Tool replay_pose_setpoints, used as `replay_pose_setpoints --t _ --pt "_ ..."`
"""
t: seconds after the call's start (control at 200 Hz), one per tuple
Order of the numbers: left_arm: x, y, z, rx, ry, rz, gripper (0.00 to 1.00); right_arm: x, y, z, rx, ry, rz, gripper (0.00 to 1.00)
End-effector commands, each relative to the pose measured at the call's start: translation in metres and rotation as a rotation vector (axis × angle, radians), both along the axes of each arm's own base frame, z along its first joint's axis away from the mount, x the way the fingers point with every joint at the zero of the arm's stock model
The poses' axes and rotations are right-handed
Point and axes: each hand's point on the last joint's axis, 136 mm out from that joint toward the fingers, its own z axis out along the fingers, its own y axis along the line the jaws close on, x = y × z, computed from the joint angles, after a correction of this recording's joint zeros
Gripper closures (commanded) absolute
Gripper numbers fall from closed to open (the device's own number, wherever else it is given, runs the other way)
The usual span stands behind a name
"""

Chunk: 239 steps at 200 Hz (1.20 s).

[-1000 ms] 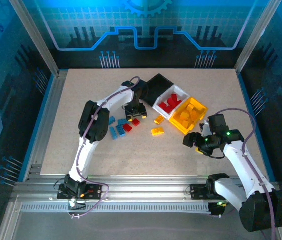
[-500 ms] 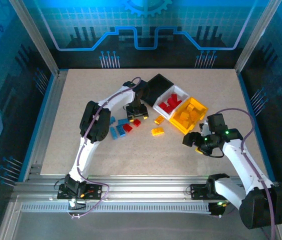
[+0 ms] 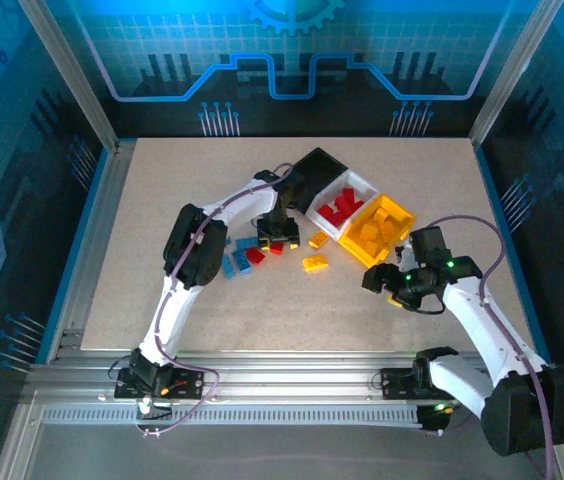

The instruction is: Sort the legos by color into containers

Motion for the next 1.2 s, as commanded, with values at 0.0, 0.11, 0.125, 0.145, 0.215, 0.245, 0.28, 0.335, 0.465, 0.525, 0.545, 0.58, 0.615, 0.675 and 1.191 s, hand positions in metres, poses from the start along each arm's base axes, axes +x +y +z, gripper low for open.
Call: replay_pose_setpoints --t 0.0,0.11,0.125,0.145,0.215,0.245,0.28,0.335,0.465,0.525,0.545,0.58,0.615,0.675,1.191 --pt "-0.013 0.005 0.001 0.030 0.026 -0.035 0.38 -0.003 0.002 0.001 -0.001 -0.001 0.002 0.23" --pt "-0.008 0.007 0.000 0.047 0.013 -0.054 0.40 -0.006 0.001 0.000 -0.007 -0.001 0.003 0.23" --pt "-0.006 0.008 -0.001 0.050 0.012 -0.055 0.40 -0.005 0.001 0.001 -0.008 -0.002 0.003 0.23" --pt "-0.005 0.007 -0.001 0.050 0.011 -0.059 0.40 -0.006 0.001 0.001 -0.009 -0.002 0.001 0.23" --pt "-0.001 0.008 -0.002 0.059 0.013 -0.069 0.42 -0.006 0.001 0.002 -0.008 -0.003 0.001 0.24" --pt "0.000 0.008 -0.002 0.062 0.012 -0.073 0.44 -0.006 0.001 0.002 -0.009 -0.005 0.001 0.24" --pt "0.001 0.008 -0.002 0.064 0.010 -0.079 0.46 -0.007 0.001 0.003 -0.010 -0.005 0.000 0.24" --pt "0.002 0.007 -0.001 0.064 0.006 -0.083 0.49 -0.006 0.000 0.003 -0.015 -0.009 -0.001 0.24" --pt "0.001 0.007 -0.001 0.058 0.012 -0.082 0.57 -0.005 0.000 0.004 -0.018 -0.011 -0.002 0.24" --pt "0.000 0.007 -0.001 0.055 0.016 -0.081 0.59 -0.004 -0.001 0.006 -0.018 -0.015 -0.003 0.24" --pt "0.000 0.007 0.000 0.052 0.016 -0.080 0.60 -0.003 -0.001 0.006 -0.018 -0.017 -0.003 0.24" --pt "-0.001 0.006 0.000 0.050 0.017 -0.079 0.62 -0.002 0.000 0.006 -0.018 -0.017 -0.003 0.24" --pt "-0.001 0.006 0.003 0.047 0.013 -0.077 0.62 -0.001 0.000 0.007 -0.019 -0.020 -0.003 0.24" --pt "0.000 0.006 0.006 0.041 0.008 -0.075 0.62 0.000 0.000 0.008 -0.020 -0.023 -0.005 0.24" --pt "0.038 -0.043 0.080 -0.323 -0.120 0.045 0.62 -0.003 -0.011 0.016 -0.067 -0.048 -0.023 0.24"
